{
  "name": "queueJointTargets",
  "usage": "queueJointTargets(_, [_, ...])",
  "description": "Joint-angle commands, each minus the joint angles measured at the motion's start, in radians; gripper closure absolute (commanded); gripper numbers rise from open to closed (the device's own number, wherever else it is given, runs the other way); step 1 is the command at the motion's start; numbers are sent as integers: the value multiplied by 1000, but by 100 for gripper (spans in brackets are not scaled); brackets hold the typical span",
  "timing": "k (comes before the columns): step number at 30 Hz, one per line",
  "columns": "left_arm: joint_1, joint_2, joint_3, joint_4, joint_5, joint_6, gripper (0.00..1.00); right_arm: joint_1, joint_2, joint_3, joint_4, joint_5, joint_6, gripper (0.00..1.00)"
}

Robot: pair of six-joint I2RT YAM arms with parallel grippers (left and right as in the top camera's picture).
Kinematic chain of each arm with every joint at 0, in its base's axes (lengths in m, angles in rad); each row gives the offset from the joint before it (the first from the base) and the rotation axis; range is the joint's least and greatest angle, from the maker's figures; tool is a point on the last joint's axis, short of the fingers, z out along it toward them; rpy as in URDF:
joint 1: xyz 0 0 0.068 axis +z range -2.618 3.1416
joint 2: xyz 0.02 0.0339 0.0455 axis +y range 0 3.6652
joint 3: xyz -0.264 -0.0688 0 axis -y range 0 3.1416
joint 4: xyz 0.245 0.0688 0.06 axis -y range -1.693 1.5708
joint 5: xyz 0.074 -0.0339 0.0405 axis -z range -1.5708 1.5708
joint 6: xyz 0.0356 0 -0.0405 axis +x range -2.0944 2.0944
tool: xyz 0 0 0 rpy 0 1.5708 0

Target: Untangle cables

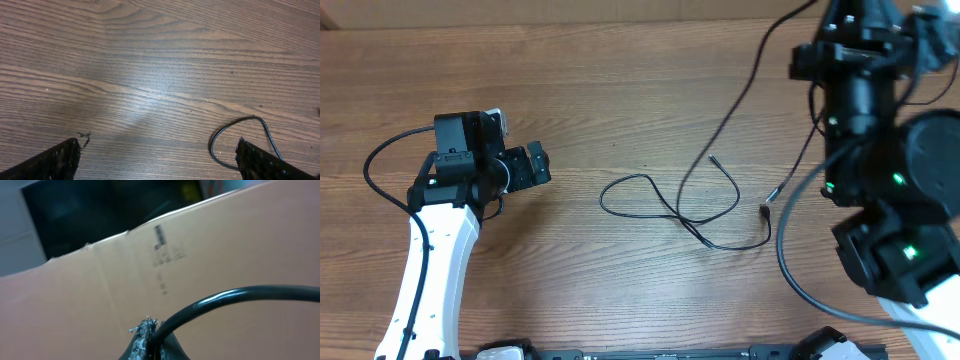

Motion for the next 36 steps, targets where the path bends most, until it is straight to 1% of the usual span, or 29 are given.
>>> queueJointTargets(1, [-2, -9, 4, 2, -6, 19, 0, 2, -24, 16, -9, 184, -11, 96])
queueJointTargets(4, [-2, -9, 4, 2, -6, 19, 0, 2, -24, 16, -11, 354, -11, 96])
queueJointTargets(11, [-2, -9, 4, 2, -6, 19, 1, -1, -24, 16, 21, 628, -12, 96])
queueJointTargets(17, [-2, -9, 4, 2, -6, 19, 0, -34, -26, 16, 35, 648, -45, 96])
queueJointTargets(21, [-2, -9, 4, 2, -6, 19, 0, -47, -22, 15, -9, 726, -30, 96])
queueJointTargets(28, [-2, -9, 4, 2, -6, 19, 0, -48, -3, 14, -119, 781, -29, 96])
queueJointTargets(36, [-2, -9, 4, 2, -6, 19, 0, -83, 59, 14, -139, 783, -29, 96])
